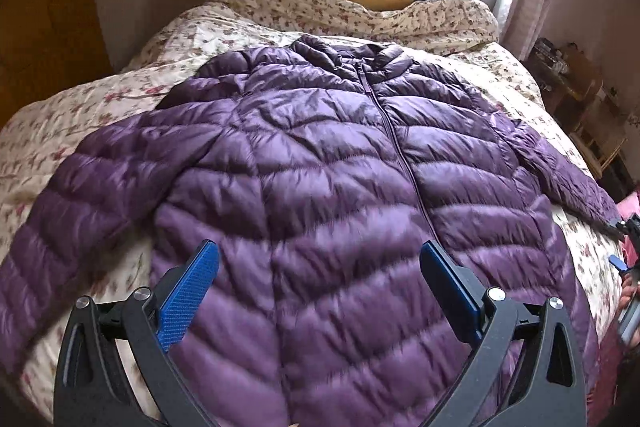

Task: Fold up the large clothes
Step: 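Grasp the purple jacket's sleeve cuff with the right gripper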

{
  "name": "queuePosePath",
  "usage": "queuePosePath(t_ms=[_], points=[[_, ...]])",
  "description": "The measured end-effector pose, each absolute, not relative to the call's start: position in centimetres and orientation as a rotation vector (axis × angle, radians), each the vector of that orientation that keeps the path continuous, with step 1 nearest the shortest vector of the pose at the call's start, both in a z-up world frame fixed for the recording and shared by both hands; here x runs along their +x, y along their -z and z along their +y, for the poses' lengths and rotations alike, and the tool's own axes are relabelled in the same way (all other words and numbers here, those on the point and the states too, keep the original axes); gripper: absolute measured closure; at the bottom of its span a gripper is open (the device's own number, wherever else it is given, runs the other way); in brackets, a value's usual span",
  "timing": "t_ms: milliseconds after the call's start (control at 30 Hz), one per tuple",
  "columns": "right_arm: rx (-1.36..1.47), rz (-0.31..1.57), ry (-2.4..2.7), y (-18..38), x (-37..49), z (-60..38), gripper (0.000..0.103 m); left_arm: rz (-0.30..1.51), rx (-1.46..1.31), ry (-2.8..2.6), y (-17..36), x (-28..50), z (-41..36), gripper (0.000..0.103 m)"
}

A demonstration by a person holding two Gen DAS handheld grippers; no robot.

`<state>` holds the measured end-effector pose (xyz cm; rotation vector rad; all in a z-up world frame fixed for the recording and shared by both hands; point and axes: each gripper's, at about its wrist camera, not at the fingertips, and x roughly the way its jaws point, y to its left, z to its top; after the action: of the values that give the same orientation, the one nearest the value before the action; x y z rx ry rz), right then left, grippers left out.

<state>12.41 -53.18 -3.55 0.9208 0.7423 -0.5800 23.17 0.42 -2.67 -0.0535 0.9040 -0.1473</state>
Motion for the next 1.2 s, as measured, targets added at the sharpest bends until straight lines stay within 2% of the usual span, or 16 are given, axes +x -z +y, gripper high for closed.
queuePosePath(t_ms=[200,400,467,533,733,1200], points=[[1.021,0.665,0.653,3.5,13.4,-58.4,0.030,0.920,-0.050,0.095,3.9,27.8,0.0,0.003],[1.034,0.662,0.678,3.9,15.0,-61.0,0.053,0.918,-0.042,0.070,4.6,31.4,-0.8,0.003],[1.019,0.659,0.666,3.8,15.5,-60.8,0.072,0.921,-0.060,0.073,5.1,32.1,-0.6,0.004],[0.994,0.656,0.647,3.6,16.5,-60.6,0.077,0.933,-0.070,0.057,5.8,32.8,-0.2,0.016],[0.909,0.646,0.548,2.1,19.2,-58.2,0.079,0.953,-0.099,0.063,7.8,33.5,0.6,0.019],[0.714,0.694,0.274,-1.2,28.1,-48.5,0.084,0.927,-0.091,0.069,8.6,33.2,0.4,0.016]])
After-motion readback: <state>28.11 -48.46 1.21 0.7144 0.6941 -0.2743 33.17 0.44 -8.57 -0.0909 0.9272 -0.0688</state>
